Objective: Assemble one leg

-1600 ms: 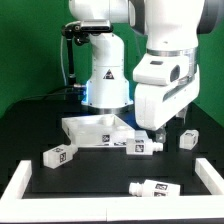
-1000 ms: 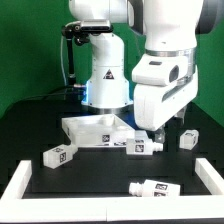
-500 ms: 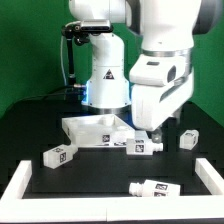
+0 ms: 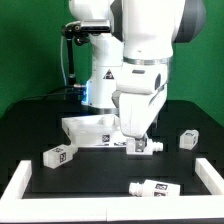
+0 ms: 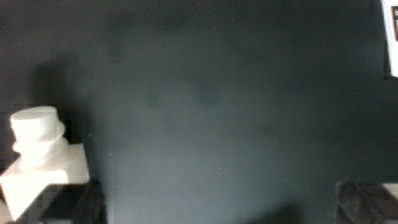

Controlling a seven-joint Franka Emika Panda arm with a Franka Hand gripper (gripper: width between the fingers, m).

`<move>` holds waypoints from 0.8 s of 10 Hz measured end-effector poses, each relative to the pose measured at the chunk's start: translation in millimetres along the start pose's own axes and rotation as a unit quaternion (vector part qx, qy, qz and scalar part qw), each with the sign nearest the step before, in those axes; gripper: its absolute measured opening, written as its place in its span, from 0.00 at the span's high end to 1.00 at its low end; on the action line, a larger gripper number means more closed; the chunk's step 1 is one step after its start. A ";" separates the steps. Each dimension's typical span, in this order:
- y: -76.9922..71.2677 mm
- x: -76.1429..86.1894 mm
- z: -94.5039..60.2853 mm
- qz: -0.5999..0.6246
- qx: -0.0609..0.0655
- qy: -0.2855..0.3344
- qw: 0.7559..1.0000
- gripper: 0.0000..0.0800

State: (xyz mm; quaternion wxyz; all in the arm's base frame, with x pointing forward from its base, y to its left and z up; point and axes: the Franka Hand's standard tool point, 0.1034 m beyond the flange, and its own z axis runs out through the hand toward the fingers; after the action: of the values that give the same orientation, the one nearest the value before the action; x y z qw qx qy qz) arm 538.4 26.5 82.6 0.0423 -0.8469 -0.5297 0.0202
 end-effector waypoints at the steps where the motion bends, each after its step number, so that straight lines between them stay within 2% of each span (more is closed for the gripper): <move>1: -0.1 -0.2 0.4 0.000 0.000 0.000 1.000 0.19; 3: 7.8 9.8 -0.8 0.027 -0.011 0.005 1.000 0.19; 4: 21.4 15.8 0.1 0.029 -0.018 0.011 0.999 0.19; 6: 52.3 16.0 5.3 0.015 -0.023 0.026 0.999 0.19; 8: 49.0 16.9 5.4 0.020 -0.022 0.024 0.999 0.19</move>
Offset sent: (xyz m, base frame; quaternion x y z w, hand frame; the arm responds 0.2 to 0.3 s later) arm 0.0647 -0.0035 -0.0032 -0.0752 0.0156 0.0335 0.9965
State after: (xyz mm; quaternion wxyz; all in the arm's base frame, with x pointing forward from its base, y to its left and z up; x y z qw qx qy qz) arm 589.2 20.6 72.8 0.0364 -0.8584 -0.5116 -0.0109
